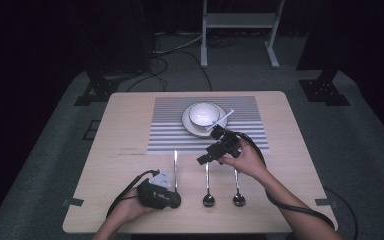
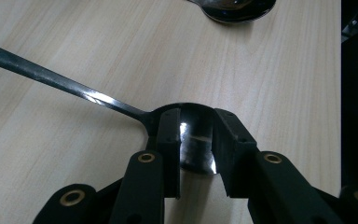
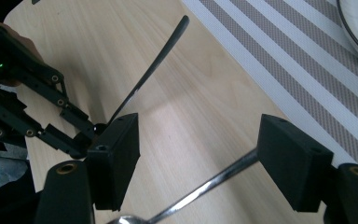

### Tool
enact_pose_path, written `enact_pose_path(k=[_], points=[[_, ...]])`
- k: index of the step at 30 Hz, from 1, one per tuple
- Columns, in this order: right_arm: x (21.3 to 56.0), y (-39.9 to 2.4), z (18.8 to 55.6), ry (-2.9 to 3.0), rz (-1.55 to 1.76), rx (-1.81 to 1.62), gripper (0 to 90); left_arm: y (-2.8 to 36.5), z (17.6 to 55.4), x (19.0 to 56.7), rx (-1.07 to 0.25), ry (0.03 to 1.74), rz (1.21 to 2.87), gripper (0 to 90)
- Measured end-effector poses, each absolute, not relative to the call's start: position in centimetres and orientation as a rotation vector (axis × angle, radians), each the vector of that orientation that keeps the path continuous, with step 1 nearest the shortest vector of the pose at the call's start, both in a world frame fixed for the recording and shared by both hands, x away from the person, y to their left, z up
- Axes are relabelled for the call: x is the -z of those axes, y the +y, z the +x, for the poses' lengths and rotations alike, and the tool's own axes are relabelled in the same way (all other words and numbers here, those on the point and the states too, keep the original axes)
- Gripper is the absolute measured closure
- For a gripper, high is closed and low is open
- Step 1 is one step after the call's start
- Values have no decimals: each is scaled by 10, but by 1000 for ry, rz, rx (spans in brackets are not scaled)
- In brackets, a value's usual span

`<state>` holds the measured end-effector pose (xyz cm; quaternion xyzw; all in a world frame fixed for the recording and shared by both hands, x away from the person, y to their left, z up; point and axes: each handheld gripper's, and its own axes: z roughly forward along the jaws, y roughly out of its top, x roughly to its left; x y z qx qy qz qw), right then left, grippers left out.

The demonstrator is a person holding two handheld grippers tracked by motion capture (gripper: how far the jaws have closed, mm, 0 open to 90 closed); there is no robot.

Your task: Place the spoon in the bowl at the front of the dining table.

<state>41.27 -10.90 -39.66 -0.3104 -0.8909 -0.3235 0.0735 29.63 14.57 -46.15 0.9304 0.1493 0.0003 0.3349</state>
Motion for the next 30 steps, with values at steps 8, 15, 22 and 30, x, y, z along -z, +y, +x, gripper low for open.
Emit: enact_pose_path(k=[8, 15, 22, 30], points=[[397, -83, 424, -2687, -896, 940, 288, 145, 297, 461, -11, 380, 2429, 722], [397, -70, 428, -2705, -874, 913, 288, 144, 297, 461, -23, 375, 2436, 722], [397, -59, 431, -2713, -861, 887, 291, 143, 296, 461, -26, 366, 2443, 722], [405, -40, 435, -2714, -825, 854, 295, 142, 296, 461, -30, 366, 2440, 722]])
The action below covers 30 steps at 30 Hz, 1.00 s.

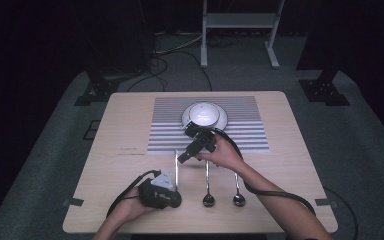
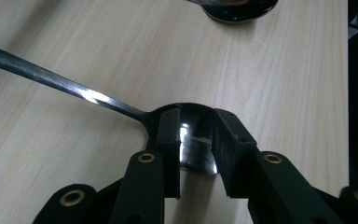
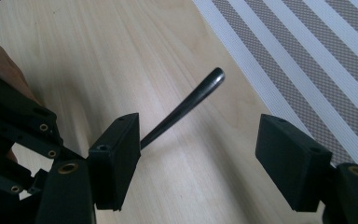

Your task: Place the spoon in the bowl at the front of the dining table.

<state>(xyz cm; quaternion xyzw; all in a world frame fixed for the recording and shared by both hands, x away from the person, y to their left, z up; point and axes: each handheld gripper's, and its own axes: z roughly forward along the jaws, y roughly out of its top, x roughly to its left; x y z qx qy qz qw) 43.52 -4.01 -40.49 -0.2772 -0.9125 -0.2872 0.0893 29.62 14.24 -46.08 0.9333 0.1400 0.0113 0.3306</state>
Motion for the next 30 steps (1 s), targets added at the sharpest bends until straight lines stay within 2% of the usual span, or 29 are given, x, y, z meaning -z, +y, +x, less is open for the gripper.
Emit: enact_pose_path(k=[10, 17, 22, 26, 30], points=[[413, -23, 439, -2717, -796, 833, 317, 142, 296, 460, -41, 354, 2449, 722], [420, -15, 442, -2700, -813, 814, 379, 142, 296, 460, -43, 354, 2449, 722], [425, -11, 446, -2690, -831, 808, 434, 142, 296, 460, -45, 352, 2449, 722], [428, -9, 447, -2690, -838, 805, 549, 142, 296, 461, -47, 352, 2448, 722], [430, -9, 449, -2680, -847, 797, 617, 142, 296, 461, -48, 357, 2446, 714]])
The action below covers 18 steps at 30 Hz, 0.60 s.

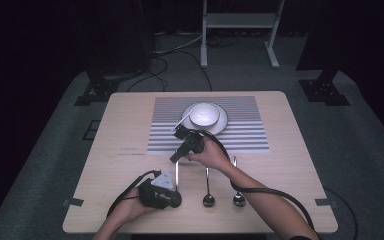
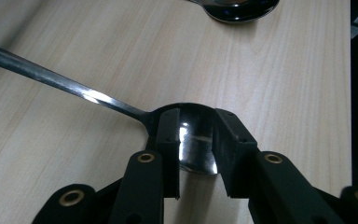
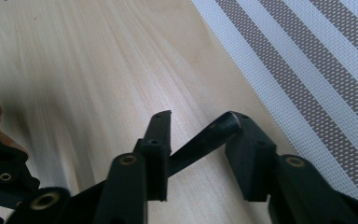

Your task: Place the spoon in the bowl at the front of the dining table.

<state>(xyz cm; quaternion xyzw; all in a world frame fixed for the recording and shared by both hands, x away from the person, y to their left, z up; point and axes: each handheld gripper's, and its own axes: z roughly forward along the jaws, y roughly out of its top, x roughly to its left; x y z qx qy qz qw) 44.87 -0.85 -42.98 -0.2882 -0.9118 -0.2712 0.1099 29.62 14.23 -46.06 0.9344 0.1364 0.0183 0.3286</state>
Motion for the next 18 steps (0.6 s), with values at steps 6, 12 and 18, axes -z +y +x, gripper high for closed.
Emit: enact_pose_path(k=[6, 12, 18], points=[[428, -9, 449, -2655, -860, 798, 662, 143, 297, 461, -42, 370, 2439, 705], [424, -11, 450, -2643, -872, 818, 693, 145, 299, 458, -57, 416, 2446, 622], [415, -14, 450, -2594, -892, 834, 762, 156, 302, 446, -79, 461, 2380, 582]])
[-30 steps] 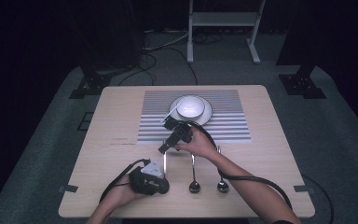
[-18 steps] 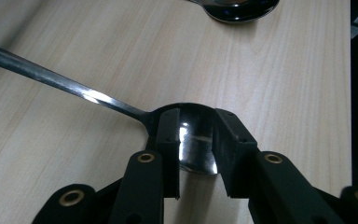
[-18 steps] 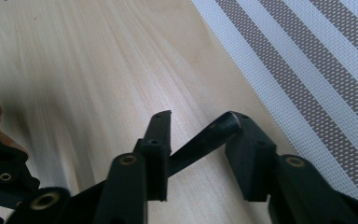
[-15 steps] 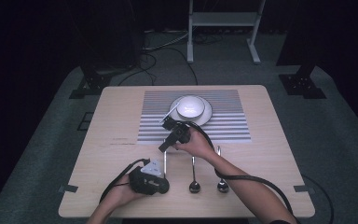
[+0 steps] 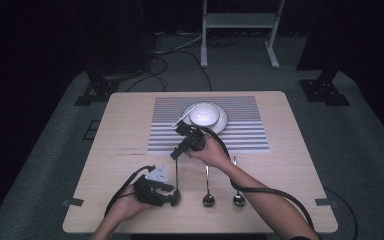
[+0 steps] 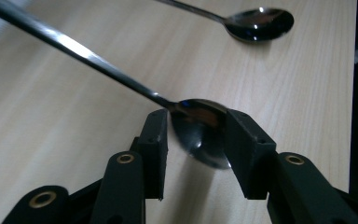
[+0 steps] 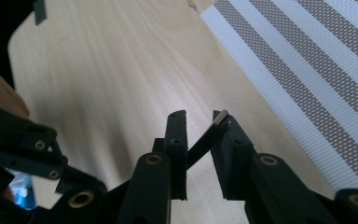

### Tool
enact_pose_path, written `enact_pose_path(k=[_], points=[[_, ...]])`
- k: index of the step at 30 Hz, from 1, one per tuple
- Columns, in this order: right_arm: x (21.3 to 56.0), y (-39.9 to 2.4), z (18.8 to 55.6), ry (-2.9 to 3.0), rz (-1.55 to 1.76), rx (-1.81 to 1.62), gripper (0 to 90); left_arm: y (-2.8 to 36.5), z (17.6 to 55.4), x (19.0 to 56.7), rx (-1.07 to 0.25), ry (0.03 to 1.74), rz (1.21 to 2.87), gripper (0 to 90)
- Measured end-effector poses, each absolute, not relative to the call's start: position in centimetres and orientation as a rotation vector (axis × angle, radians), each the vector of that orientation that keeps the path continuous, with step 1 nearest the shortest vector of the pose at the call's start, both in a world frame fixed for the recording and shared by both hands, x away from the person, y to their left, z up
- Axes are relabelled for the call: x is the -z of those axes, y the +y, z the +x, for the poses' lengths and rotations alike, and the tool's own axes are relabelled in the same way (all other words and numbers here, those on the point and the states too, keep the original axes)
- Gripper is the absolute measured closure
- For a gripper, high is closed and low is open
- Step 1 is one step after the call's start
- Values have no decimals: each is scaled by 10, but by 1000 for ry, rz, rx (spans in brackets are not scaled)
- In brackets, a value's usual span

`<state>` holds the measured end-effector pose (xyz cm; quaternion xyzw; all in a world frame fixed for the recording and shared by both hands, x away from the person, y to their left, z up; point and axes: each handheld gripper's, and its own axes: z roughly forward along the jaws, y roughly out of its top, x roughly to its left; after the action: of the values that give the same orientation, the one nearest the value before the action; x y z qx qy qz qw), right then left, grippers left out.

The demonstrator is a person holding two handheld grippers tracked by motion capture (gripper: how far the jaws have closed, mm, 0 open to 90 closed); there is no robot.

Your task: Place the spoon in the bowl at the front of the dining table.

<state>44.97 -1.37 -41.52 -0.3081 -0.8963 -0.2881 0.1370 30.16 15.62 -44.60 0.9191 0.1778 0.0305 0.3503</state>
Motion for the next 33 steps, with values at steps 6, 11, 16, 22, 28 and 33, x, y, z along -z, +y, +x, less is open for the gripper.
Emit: enact_pose_path(k=[6, 11, 16, 22, 28, 33], points=[[389, -20, 445, -2555, -876, 862, 865, 171, 307, 443, -101, 548, 2351, 478], [373, -24, 443, -2562, -876, 880, 883, 184, 311, 441, -130, 633, 2318, 352], [358, -30, 444, -2566, -896, 894, 883, 195, 314, 442, -188, 721, 2295, 209], [351, -34, 445, -2566, -912, 908, 883, 204, 318, 446, -164, 789, 2252, 96], [344, -42, 452, -2565, -945, 934, 882, 205, 320, 447, -178, 820, 2241, 72], [338, -47, 459, -2551, -972, 960, 882, 206, 321, 448, -169, 832, 2234, 71]])
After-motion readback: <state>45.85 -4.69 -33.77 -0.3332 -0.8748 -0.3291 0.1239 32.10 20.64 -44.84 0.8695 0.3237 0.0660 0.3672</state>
